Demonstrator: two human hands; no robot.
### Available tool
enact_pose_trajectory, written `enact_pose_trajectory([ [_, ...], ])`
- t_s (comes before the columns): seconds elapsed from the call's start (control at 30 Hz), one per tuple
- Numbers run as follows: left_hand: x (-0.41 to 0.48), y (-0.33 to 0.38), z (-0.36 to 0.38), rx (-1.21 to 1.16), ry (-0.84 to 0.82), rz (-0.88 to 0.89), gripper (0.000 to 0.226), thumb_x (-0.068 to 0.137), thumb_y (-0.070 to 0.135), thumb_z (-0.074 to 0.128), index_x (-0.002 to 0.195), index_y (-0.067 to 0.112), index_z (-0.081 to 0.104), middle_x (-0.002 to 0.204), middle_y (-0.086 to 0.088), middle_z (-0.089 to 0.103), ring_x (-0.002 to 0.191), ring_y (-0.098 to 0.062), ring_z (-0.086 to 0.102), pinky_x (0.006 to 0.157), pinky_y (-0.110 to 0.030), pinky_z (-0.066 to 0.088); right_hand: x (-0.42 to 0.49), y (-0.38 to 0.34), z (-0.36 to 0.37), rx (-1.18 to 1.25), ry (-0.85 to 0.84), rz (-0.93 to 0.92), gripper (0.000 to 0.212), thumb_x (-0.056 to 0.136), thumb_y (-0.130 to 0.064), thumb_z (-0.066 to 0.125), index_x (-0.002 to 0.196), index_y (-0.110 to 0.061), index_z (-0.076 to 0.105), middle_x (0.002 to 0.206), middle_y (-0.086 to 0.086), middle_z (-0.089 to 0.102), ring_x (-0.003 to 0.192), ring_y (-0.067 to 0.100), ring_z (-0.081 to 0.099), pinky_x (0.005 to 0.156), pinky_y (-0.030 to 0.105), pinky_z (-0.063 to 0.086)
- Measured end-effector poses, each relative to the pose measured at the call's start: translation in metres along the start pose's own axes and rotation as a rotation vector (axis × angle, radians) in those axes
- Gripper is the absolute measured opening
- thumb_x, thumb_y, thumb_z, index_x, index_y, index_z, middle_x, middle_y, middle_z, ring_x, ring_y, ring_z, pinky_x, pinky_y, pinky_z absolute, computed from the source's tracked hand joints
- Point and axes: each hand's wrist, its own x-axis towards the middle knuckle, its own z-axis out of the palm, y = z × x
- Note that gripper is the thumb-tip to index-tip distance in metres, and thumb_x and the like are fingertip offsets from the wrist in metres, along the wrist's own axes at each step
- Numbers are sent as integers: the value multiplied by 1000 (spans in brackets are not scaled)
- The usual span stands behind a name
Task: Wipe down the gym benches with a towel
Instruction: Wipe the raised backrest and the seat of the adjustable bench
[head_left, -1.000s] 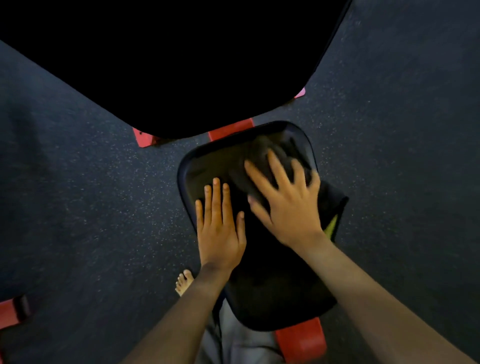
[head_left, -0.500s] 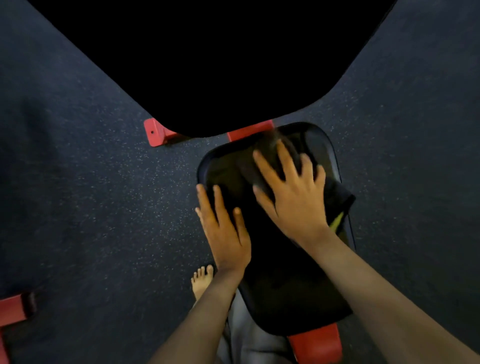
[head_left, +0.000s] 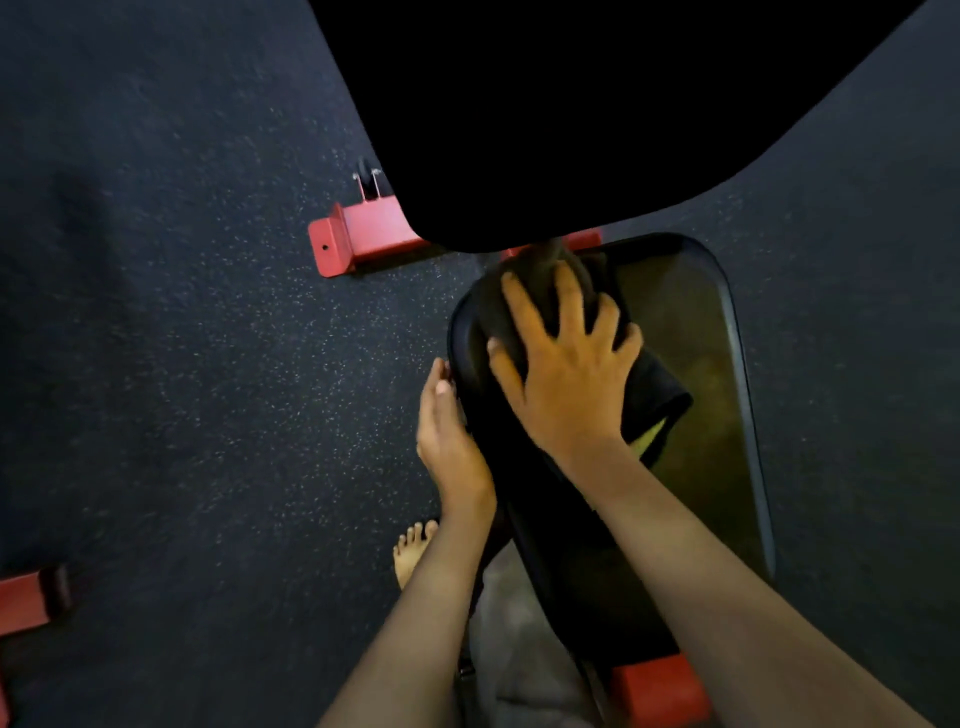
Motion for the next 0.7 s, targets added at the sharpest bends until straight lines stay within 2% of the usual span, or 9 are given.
enact_pose_trajectory([
  [0.1,8,13,-8,-68,-40,-123,38,103,27,31,127,10,55,119,-5,62,108,-10,59,97,-28,46,-45,12,0,15,-34,-342,61,86,-53,40,144,-37,33,145,9,33,117,40,38,89,58,42],
  [0.17,9,18,-11,-59,-66,-160,42,103,30,30,127,7,55,118,-4,61,108,-11,58,95,-27,46,-68,31,-3,21,-54,-374,62,82,-55,44,142,-39,35,145,7,33,115,40,41,88,57,42],
  [0.23,9,19,-14,-49,-94,-169,42,102,30,31,128,6,54,121,-2,59,114,-13,55,93,-25,45,-71,43,-5,41,-23,-195,57,85,-55,45,139,-39,39,143,10,37,113,41,44,86,55,40],
  [0.33,9,20,-18,-29,-131,-181,42,102,31,32,130,7,53,128,-4,56,119,-14,51,99,-28,43,-42,28,-5,78,6,200,53,91,-52,41,139,-30,39,142,21,40,113,47,45,86,58,39],
  [0.37,9,20,-19,-32,-142,-187,42,102,32,32,129,8,54,128,-4,57,119,-15,51,99,-28,43,-28,15,-3,91,10,289,53,92,-51,39,139,-27,38,142,23,40,114,50,45,87,60,39],
  [0.43,12,21,-21,-50,-160,-206,43,102,34,31,127,8,56,125,-3,59,120,-16,53,98,-29,44,-4,-14,-1,97,11,345,55,90,-49,38,139,-25,41,140,25,44,114,52,47,87,65,40],
  [0.53,14,22,-26,-88,-182,-241,46,102,39,27,122,11,58,120,-3,61,118,-18,54,101,-36,43,0,-44,0,4,-15,211,56,87,-49,39,140,-29,41,140,22,45,115,50,49,86,65,43],
  [0.6,14,20,-32,-156,-163,-306,48,101,43,26,117,12,59,120,-8,61,119,-23,54,103,-40,41,-24,-50,2,-60,-55,40,60,87,-51,41,144,-33,35,145,19,36,118,46,45,88,63,44],
  [0.7,10,21,-41,-277,-171,-425,56,100,47,26,123,5,56,124,-18,59,119,-29,54,102,-40,43,-82,-39,4,-77,-75,-134,69,82,-53,44,146,-36,30,150,14,24,119,42,35,88,61,41],
])
